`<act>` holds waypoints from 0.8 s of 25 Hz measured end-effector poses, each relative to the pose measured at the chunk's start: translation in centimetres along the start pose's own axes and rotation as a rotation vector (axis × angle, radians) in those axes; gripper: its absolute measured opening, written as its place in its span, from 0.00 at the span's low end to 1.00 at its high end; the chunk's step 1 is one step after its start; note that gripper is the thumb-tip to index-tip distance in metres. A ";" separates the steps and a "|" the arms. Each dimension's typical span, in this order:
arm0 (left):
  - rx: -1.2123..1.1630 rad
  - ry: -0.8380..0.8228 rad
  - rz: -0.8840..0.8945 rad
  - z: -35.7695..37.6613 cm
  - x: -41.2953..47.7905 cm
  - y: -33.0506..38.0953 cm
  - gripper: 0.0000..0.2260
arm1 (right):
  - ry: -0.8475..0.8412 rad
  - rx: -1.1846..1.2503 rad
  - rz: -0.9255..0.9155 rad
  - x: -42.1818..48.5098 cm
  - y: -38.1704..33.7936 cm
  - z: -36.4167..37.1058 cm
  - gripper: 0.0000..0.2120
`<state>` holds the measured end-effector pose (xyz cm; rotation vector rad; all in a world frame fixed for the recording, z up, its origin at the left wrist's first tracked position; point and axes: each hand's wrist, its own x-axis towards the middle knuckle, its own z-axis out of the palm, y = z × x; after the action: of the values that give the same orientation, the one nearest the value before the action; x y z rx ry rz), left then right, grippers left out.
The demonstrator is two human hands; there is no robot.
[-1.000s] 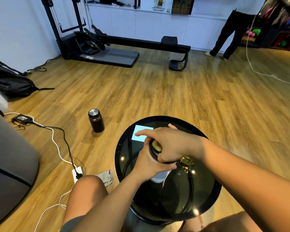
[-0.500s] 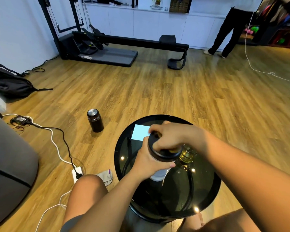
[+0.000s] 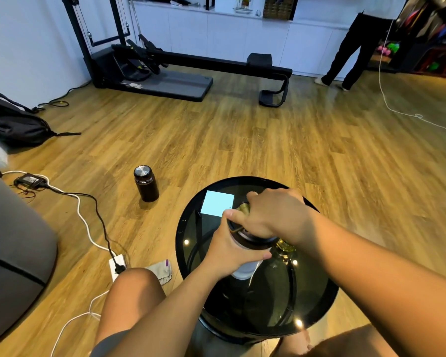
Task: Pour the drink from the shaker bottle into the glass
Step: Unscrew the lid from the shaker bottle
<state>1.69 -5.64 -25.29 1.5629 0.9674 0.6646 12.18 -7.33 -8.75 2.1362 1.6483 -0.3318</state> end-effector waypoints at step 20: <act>0.075 -0.075 0.022 0.1 0.3 -0.5 0.35 | 0.091 0.115 -0.515 -0.4 -0.1 1.3 0.13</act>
<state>1.77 -5.41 -25.84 1.6548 0.9290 0.5871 12.02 -8.27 -9.75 1.7935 2.2731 -0.4955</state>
